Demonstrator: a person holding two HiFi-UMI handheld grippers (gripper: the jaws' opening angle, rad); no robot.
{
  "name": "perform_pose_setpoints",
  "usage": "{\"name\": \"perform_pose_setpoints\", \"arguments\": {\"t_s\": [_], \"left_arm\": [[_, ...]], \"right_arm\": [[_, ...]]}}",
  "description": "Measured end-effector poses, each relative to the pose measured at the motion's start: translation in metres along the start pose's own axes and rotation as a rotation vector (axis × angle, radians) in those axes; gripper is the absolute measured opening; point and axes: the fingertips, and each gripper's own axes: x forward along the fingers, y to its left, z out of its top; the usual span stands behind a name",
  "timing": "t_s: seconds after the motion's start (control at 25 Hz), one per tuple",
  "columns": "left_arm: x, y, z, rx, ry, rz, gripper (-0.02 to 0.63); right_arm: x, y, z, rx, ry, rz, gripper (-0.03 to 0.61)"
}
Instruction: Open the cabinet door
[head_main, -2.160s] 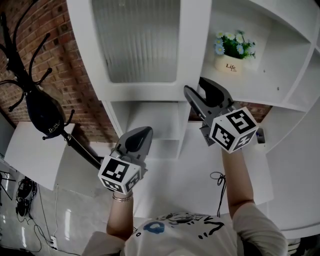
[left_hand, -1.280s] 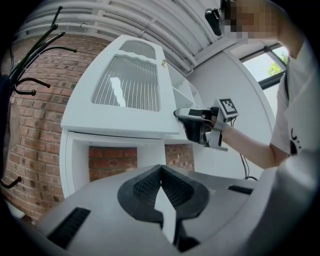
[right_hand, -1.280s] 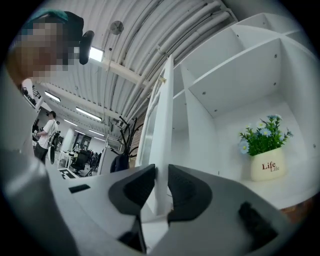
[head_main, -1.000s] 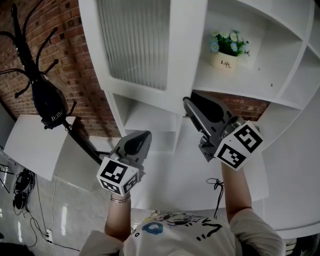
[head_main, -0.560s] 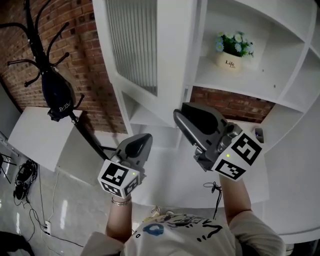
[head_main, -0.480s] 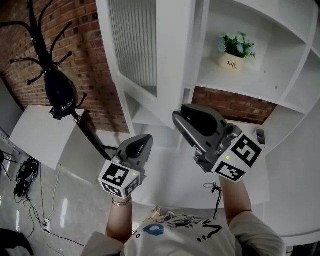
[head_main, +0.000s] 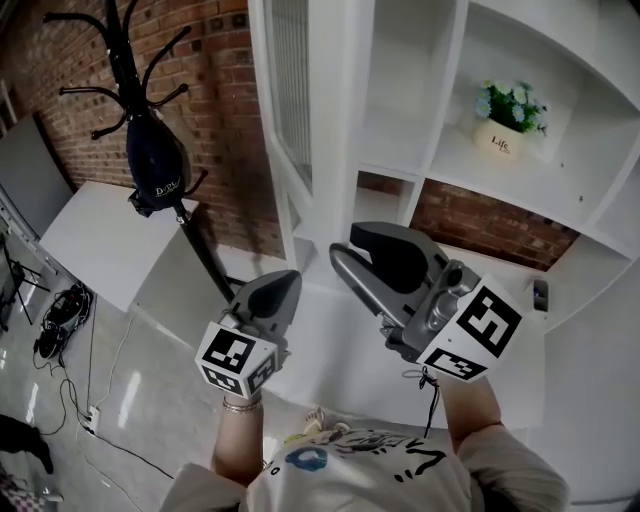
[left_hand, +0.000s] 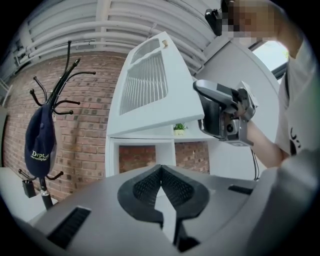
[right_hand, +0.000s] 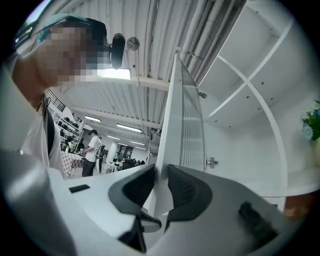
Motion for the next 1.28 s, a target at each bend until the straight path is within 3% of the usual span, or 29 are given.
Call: {"name": "perform_pose_setpoints", "arguments": {"t_s": [0.2, 0.4, 0.8, 1.08, 1.28], "left_arm": [[-0.017, 0.015, 0.004, -0.01, -0.021, 0.066, 0.014], [-0.035, 0.029, 0.006, -0.006, -0.024, 0.121, 0.015], [-0.079, 0.063, 0.002, -0.012, -0.022, 0.257, 0.015], [-0.097, 0.078, 0.002, -0.013, -0.029, 0.306, 0.014], [-0.107, 0.086, -0.004, -0.017, -0.022, 0.324, 0.014]], "right_arm": [[0.022, 0.023, 0.001, 0.019, -0.019, 0.13, 0.092], [0.046, 0.043, 0.0, 0.01, -0.045, 0.186, 0.091], [0.087, 0.071, -0.003, -0.051, -0.044, 0.265, 0.086], [0.119, 0.087, -0.014, -0.111, -0.017, 0.282, 0.031], [0.135, 0.085, -0.031, -0.044, 0.017, 0.303, 0.029]]}}
